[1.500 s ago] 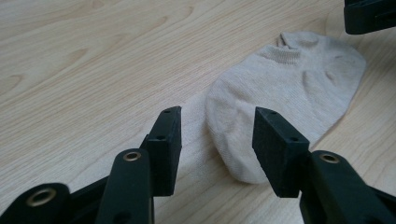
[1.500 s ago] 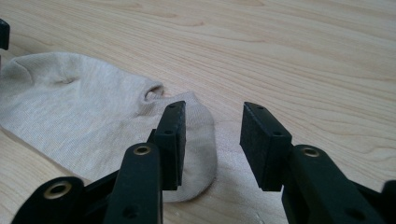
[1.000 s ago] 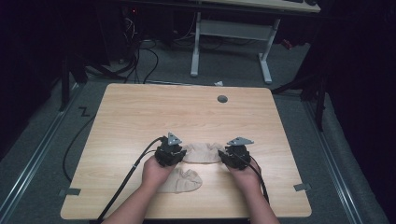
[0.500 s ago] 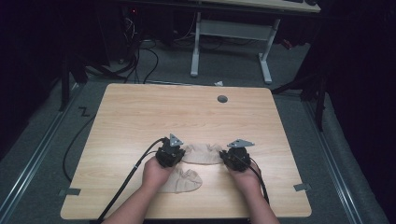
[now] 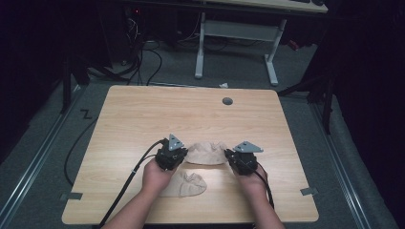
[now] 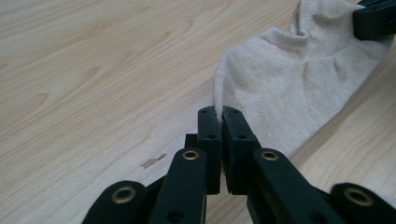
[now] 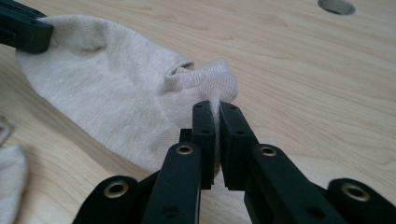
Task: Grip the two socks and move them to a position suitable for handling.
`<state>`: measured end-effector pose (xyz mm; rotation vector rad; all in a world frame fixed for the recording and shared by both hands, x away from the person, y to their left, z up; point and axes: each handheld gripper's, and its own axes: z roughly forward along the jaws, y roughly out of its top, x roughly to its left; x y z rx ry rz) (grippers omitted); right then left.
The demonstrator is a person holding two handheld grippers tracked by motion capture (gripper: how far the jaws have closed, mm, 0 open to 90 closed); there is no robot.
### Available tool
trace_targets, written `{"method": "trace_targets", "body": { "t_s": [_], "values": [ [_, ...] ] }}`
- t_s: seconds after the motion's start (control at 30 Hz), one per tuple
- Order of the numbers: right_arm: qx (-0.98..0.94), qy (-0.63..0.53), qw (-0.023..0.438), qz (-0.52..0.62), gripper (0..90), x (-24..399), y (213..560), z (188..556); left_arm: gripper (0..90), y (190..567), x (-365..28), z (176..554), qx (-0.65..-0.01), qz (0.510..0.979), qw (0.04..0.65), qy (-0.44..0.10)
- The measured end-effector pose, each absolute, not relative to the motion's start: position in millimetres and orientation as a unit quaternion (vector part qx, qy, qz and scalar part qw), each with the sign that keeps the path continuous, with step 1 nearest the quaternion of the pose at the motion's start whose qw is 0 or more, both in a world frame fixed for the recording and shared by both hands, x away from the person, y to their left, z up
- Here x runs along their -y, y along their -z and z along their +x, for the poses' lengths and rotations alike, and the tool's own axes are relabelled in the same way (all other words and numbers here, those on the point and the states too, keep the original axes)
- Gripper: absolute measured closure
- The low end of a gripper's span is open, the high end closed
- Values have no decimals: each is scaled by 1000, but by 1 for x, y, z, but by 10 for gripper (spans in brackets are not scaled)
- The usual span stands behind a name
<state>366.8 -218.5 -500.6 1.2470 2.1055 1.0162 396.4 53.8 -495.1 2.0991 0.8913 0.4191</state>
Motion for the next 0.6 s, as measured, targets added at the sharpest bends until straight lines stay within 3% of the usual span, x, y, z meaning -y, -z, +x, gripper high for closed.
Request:
{"method": "trace_targets", "body": {
  "t_s": [0.6],
  "values": [
    [-797,-399,239,386,856,174,484,334,868,482,-119,356,-360,819,420,-150]
  ]
}}
